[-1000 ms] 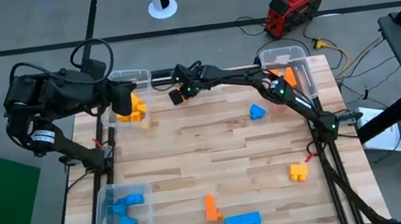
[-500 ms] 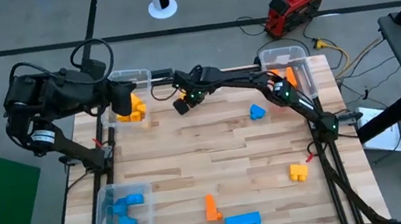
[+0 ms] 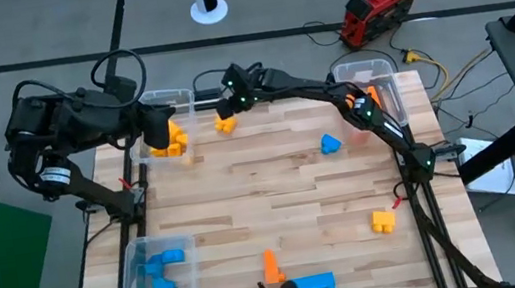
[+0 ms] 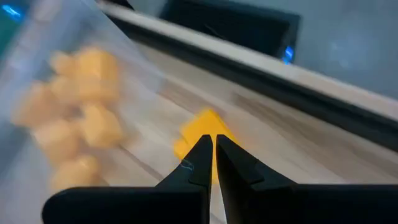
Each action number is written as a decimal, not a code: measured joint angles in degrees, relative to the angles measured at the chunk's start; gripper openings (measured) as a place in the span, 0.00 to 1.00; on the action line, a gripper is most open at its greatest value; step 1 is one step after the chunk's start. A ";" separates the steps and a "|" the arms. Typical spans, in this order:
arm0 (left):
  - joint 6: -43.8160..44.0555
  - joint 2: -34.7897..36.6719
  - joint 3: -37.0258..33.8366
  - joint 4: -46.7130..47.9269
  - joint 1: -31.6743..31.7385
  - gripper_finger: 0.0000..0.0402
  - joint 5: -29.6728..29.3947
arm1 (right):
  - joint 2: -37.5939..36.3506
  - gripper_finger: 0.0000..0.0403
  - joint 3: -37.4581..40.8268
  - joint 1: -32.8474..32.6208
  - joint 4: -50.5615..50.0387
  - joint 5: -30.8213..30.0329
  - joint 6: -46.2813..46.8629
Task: Sort blocks
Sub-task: Put the top yellow game piece into the top left transparent bin
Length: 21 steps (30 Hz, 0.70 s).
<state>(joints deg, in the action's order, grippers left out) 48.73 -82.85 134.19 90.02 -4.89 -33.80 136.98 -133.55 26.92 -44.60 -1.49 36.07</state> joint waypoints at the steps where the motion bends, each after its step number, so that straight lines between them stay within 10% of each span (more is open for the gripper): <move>1: 0.00 0.00 0.00 0.00 0.00 0.11 0.00 | -0.07 0.03 -0.35 -0.01 1.14 0.02 0.23; 21: -0.13 0.00 -0.02 0.00 0.00 0.11 -0.04 | 7.18 0.03 -0.31 -2.15 10.63 -2.38 9.38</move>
<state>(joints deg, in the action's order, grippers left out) 48.60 -82.85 134.17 90.02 -4.89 -33.85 144.16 -133.86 24.77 -33.97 -3.87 45.45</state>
